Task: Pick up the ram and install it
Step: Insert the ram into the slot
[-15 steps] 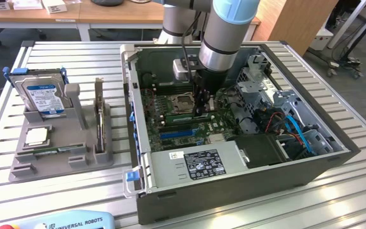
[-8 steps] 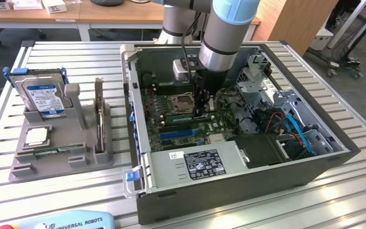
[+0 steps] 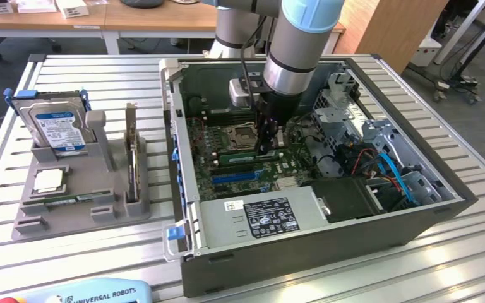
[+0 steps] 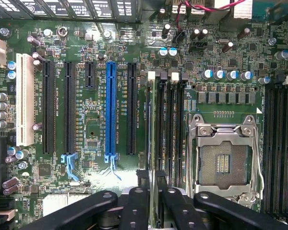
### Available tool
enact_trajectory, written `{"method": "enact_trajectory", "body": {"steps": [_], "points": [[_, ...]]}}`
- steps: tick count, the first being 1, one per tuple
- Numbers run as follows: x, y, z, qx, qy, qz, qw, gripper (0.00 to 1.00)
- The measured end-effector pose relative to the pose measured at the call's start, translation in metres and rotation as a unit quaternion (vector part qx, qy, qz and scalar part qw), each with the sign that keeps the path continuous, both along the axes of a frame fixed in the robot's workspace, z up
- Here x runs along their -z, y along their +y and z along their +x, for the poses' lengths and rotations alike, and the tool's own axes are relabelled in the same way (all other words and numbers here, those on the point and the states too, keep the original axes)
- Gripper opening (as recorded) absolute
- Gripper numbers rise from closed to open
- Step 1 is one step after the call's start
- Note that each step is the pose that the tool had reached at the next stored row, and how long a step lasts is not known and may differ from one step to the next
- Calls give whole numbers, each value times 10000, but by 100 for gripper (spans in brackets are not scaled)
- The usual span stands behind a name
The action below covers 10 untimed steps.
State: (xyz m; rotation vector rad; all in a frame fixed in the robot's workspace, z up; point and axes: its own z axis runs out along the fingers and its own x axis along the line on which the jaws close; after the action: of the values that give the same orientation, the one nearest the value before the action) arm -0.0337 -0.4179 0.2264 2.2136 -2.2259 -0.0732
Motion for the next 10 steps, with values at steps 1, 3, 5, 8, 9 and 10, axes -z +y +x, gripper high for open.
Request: {"method": "enact_trajectory", "body": {"steps": [1,3,5,8,9,10], "points": [[-15,0,0,0,0,1,10000,19],[-65,0,0,0,0,1,10000,19],[-120,0,0,0,0,-1,10000,19],[-215,0,0,0,0,0,10000,19],[-247,0,0,0,0,0,10000,19],[-274,0,0,0,0,0,10000,19]]}}
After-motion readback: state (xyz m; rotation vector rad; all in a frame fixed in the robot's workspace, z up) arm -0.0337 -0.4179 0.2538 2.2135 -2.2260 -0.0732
